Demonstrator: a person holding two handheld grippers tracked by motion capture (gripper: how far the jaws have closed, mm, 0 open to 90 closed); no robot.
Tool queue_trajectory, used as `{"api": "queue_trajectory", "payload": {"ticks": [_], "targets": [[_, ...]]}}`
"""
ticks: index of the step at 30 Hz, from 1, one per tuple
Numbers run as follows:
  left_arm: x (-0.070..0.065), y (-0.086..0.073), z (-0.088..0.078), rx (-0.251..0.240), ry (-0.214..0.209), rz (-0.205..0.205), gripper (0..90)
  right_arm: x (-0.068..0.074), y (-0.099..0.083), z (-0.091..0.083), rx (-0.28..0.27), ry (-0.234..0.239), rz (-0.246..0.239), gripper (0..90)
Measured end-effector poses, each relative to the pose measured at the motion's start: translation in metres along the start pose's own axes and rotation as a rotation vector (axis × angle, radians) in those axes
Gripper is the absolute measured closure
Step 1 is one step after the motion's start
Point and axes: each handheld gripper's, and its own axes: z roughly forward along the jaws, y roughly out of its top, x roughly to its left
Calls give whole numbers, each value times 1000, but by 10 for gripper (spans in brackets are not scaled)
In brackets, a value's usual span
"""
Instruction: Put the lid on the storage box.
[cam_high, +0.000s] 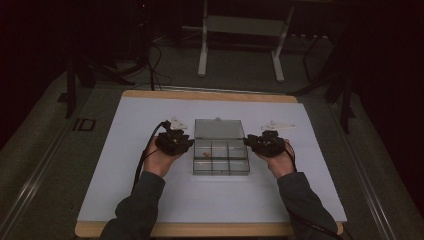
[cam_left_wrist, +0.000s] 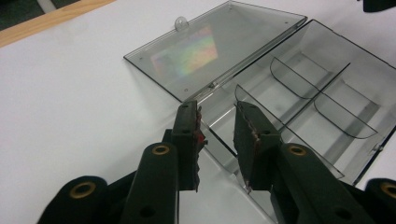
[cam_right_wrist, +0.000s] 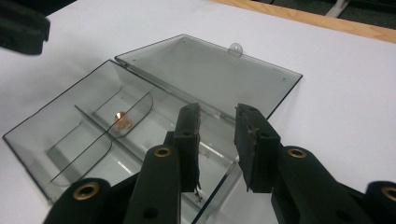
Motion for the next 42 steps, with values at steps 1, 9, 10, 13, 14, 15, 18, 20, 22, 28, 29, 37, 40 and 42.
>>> {"api": "queue_trajectory", "payload": {"ticks": [1,9,10,13,14,15,18,20,22,28,29,37,40,42], "targets": [[0,-1,1,-4,-2,-4,700,0,2,1,4,0,2,706],[-3,-13,5,-22,-20,-34,661,-3,10,12,9,10,12,687],[-4,-16,6,-24,-18,-36,657,-4,11,14,14,9,15,684],[-6,-20,9,-18,-29,-40,655,-6,13,19,22,8,16,678],[-6,-21,9,-15,-29,-37,651,-7,14,21,24,7,20,677],[-6,-23,10,-17,-30,-44,647,-8,15,22,25,5,23,676],[-7,-26,10,-18,-35,-48,636,-11,16,25,29,5,38,662],[-8,-27,11,-18,-30,-47,630,-14,16,28,37,5,46,649],[-9,-29,12,-18,-34,-49,625,-16,16,31,44,5,52,639],[-13,-34,18,-12,-45,-60,606,-24,15,39,56,8,91,614],[-13,-35,19,-6,-45,-61,606,-25,15,40,59,5,93,611],[-16,-37,25,7,-45,-62,604,-31,13,49,72,2,125,589],[-16,-38,25,5,-47,-64,602,-31,12,52,78,5,135,585],[-17,-38,26,7,-52,-65,597,-32,13,54,82,4,137,578]]}}
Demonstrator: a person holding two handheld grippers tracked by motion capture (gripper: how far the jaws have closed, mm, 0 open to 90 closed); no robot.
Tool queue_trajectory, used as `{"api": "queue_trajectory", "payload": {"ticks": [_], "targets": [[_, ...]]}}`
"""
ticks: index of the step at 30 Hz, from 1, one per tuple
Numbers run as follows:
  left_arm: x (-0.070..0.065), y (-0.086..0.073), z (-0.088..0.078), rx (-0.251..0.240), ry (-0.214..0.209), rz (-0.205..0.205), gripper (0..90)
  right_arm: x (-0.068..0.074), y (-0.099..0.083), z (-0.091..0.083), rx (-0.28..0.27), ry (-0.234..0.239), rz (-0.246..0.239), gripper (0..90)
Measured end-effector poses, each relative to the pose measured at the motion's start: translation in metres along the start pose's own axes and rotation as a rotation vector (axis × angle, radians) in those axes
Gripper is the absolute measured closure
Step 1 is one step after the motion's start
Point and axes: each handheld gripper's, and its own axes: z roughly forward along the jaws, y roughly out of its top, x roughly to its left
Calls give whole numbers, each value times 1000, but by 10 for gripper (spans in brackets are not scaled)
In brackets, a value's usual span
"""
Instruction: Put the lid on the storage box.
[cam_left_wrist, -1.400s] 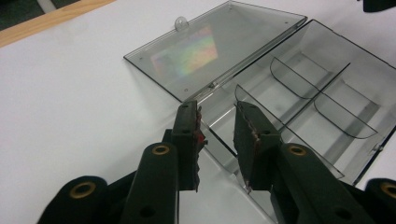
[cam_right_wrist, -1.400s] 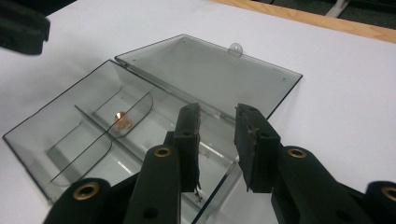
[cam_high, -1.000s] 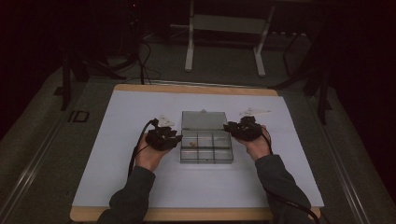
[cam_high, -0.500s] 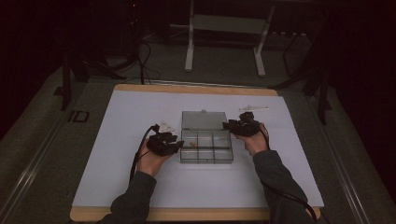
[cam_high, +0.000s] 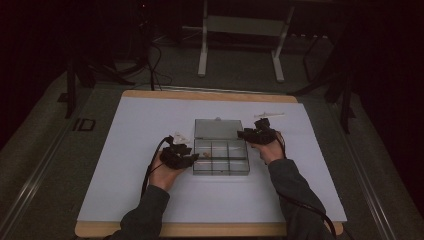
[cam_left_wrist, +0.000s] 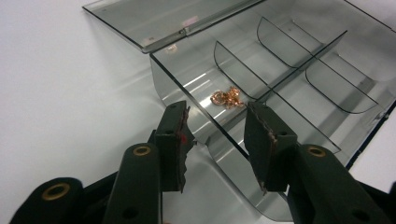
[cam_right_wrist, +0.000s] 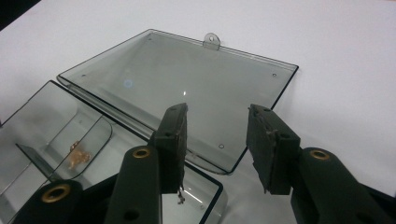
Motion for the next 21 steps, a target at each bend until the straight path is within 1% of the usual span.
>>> {"api": "queue_trajectory", "payload": {"ticks": [5,8,13,16,21], "targets": [[-1,-3,4,7,-5,-4,596,-3,0,6,27,4,23,567],[-2,-3,5,9,-8,-3,596,-5,1,8,25,20,49,563],[-3,-4,6,11,-8,1,598,-8,5,10,40,18,79,546],[-4,-4,7,12,-9,0,600,-9,6,11,45,15,87,535],[-4,-5,7,9,-10,-4,598,-11,5,14,68,12,101,524]]}}
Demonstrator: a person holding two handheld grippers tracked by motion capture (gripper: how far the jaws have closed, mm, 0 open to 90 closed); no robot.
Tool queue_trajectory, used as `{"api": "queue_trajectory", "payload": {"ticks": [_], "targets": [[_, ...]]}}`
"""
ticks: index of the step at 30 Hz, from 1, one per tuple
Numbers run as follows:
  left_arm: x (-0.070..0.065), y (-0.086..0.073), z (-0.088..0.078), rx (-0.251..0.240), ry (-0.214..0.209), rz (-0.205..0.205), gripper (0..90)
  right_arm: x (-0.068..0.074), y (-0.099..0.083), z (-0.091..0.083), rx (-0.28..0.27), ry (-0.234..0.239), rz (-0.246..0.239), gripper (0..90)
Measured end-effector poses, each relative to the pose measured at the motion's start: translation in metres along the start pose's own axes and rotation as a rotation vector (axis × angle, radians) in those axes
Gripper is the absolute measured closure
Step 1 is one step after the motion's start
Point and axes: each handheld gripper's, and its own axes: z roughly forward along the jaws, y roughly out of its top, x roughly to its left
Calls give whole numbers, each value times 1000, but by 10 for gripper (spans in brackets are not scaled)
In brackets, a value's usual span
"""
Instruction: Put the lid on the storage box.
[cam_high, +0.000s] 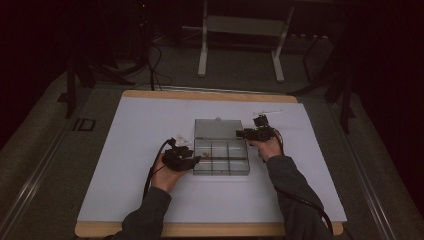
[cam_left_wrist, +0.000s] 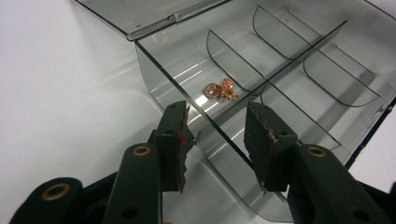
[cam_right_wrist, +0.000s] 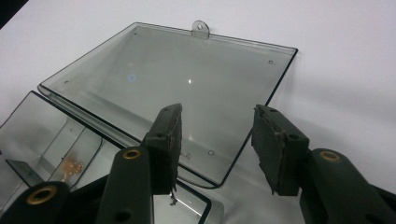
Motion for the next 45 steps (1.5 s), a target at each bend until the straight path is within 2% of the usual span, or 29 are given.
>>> {"api": "queue_trajectory", "payload": {"ticks": [8,23,45], "targets": [[0,0,0,4,0,4,594,-2,-1,4,29,10,42,494],[-1,1,1,20,8,15,592,-3,5,6,78,14,71,474],[-2,2,1,32,12,21,588,-13,12,11,142,73,148,454]]}}
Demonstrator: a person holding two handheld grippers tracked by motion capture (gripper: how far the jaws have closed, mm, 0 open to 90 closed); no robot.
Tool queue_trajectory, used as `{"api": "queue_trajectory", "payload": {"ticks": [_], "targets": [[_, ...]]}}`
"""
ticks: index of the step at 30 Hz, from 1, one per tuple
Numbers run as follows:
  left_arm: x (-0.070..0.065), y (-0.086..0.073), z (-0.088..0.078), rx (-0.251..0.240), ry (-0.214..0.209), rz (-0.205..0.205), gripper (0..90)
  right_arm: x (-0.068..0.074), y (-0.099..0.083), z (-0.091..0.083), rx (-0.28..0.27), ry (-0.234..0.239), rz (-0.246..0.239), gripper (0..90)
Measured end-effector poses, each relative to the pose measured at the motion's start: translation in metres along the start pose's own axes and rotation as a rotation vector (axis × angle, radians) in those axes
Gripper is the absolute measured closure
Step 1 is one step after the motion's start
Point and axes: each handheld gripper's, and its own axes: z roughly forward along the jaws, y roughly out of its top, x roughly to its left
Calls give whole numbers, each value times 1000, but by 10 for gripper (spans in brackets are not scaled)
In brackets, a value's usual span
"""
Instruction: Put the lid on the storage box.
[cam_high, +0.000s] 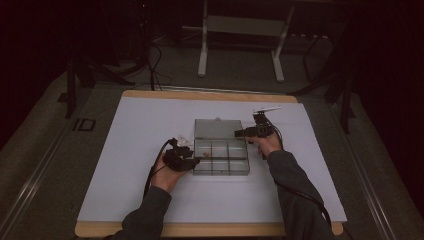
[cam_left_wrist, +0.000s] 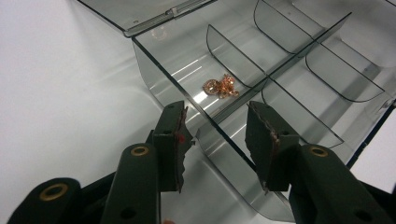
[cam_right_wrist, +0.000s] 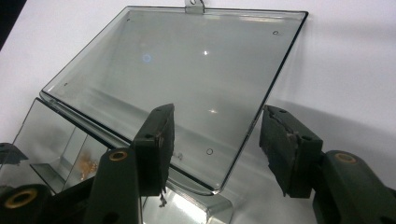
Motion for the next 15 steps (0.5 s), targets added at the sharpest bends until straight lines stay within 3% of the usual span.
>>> {"api": "queue_trajectory", "payload": {"ticks": [15], "targets": [[-1,1,2,10,10,8,580,-7,3,2,33,56,64,476]]}}
